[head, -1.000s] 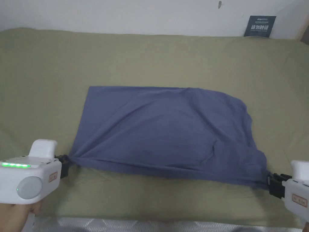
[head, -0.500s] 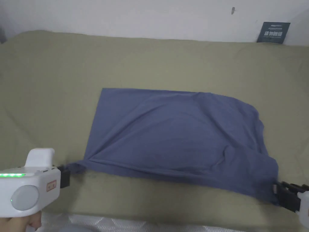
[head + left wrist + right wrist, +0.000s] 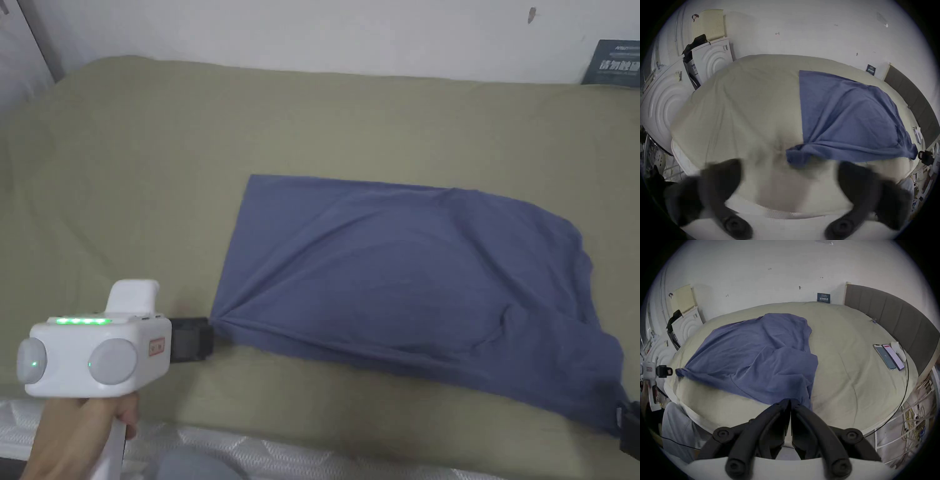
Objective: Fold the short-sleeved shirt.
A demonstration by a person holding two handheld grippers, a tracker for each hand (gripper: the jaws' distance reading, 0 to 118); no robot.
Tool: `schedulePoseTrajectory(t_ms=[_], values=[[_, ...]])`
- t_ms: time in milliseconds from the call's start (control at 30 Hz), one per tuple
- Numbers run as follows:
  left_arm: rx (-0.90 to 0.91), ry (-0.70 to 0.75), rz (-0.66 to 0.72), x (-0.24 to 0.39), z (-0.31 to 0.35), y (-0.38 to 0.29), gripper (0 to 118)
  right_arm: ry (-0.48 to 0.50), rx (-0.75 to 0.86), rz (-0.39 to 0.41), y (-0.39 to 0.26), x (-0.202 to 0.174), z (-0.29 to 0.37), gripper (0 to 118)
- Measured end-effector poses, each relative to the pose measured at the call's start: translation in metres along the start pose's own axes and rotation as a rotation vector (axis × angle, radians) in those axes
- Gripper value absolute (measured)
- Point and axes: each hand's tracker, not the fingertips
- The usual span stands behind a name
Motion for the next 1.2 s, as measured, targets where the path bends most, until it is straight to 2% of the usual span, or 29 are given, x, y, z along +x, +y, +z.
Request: schedulePoseTrajectory(t_ms=[67,167,200,233,267,300,333,433,467,500,533,567,600,733,767,800,833,867,900,933,1200], values=[[0.003,-0.01,0.011,-0.009,-0.008,0.001,113,-0.001,-0.008,-0.015,0.0,0.003,-0.003,7],[-0.024,-0.023,0.027,-0.013,-0.025,0.004,111,-0.012,-0.026,-0.019,0.001,0.008,-0.009,7],[-0.031,-0.015,0.019,-0.013,-0.029,0.004,103,-0.016,-0.035,-0.022,0.0,0.01,-0.012,7],[-0.031,-0.019,0.012,-0.014,-0.03,0.003,88,-0.015,-0.041,-0.025,0.0,0.012,-0.013,7],[-0.027,-0.061,-0.001,-0.016,-0.029,0.001,65,-0.016,-0.045,-0.029,0.0,0.014,-0.013,7],[-0.02,-0.119,-0.005,-0.013,-0.028,0.001,31,-0.02,-0.048,-0.031,0.0,0.015,-0.014,7],[-0.018,-0.124,-0.01,-0.009,-0.027,0.0,13,-0.023,-0.048,-0.032,0.0,0.016,-0.014,7],[-0.04,-0.097,-0.042,0.002,-0.026,-0.001,7,-0.026,-0.045,-0.037,0.002,0.019,-0.015,8],[-0.037,-0.098,-0.043,0.003,-0.024,-0.001,7,-0.026,-0.044,-0.039,0.002,0.019,-0.015,13],[-0.04,-0.093,-0.043,0.003,-0.022,-0.002,7,-0.032,-0.041,-0.039,0.002,0.019,-0.016,35],[-0.039,-0.09,-0.041,0.003,-0.021,-0.003,7,-0.028,-0.044,-0.041,0.003,0.021,-0.017,62],[-0.038,-0.094,-0.035,0.006,-0.019,-0.002,7,-0.024,-0.051,-0.046,0.005,0.022,-0.017,98],[-0.033,-0.097,-0.034,0.007,-0.017,-0.003,7,-0.031,-0.072,-0.047,0.005,0.023,-0.02,117],[-0.025,-0.087,-0.043,0.011,-0.012,-0.005,7,-0.026,-0.096,-0.041,-0.003,0.026,-0.019,92],[-0.025,-0.085,-0.04,0.011,-0.012,-0.005,7,-0.029,-0.088,-0.04,-0.006,0.028,-0.017,92],[-0.022,-0.087,-0.034,0.011,-0.012,-0.005,7,-0.028,-0.087,-0.035,-0.004,0.026,-0.023,86],[-0.018,-0.086,-0.027,0.01,-0.013,-0.004,7,-0.038,-0.081,-0.03,-0.002,0.024,-0.029,71],[-0.015,-0.086,-0.022,0.009,-0.013,-0.003,7,-0.061,-0.072,-0.014,-0.003,0.024,-0.028,36],[-0.012,-0.087,-0.02,0.009,-0.012,-0.002,7,-0.043,-0.039,-0.047,-0.003,0.026,-0.023,10],[-0.001,-0.087,-0.019,0.009,-0.01,-0.001,7,-0.016,-0.056,-0.059,0.004,0.027,-0.023,10],[0.048,-0.105,-0.014,0.013,-0.006,0.038,7,-0.018,0.039,-0.015,0.061,0.024,-0.018,9]])
